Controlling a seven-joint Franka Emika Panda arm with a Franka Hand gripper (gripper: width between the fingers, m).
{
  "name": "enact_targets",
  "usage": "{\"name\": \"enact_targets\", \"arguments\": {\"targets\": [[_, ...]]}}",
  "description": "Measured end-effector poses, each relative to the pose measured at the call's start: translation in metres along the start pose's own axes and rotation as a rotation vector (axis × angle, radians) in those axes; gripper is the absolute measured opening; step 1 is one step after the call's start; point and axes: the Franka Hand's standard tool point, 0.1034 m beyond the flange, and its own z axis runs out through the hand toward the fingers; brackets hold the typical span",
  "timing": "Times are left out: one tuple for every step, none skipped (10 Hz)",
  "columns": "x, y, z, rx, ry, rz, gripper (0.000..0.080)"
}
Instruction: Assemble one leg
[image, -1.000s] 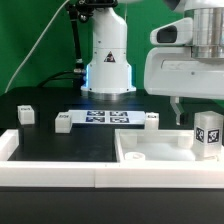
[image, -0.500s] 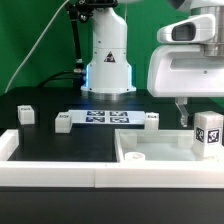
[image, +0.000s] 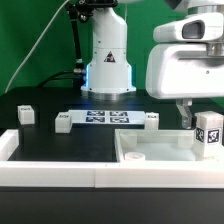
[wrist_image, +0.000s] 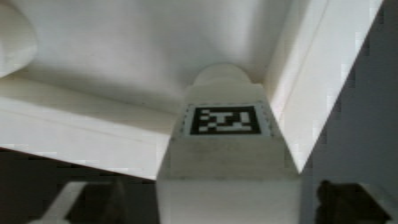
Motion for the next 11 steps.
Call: {"name": "enact_targets", "arguments": {"targets": [[0.0000,-0.0001,0.0001,0.001,0.000,0.008,0.0357],[-0.0002,-0.0003,0.0004,0.001,-0.001,0.041,0.0291],[-0.0003,-0.0002,0.0005,0.002,-0.001,0.057,0.0291],[-0.0005,-0.0007,0.0009,0.003,-0.001,0.158,0.0291],[-0.0014,-0.0013,0.0018,0.003,-0.004,0.292,0.0291],[-0.0013,-0.0027,0.0021,0.004,-0.003,0.439,0.0291],[-0.0018,-0.0015,0.0025,0.002,-0.002,0.581,0.0291],[-0.0021,0.0006,0.0028,0.004,-0.003,0.741,0.0291],[-0.0022,0.0010,0.0030,0.003,-0.003,0.821,0.0291],[-0.0025,0.0023,0.0034,-0.001,-0.002,0.983,0.0291],[-0.0029,0.0033,0.0036,-0.003,-0.002,1.127,0.0291]]}}
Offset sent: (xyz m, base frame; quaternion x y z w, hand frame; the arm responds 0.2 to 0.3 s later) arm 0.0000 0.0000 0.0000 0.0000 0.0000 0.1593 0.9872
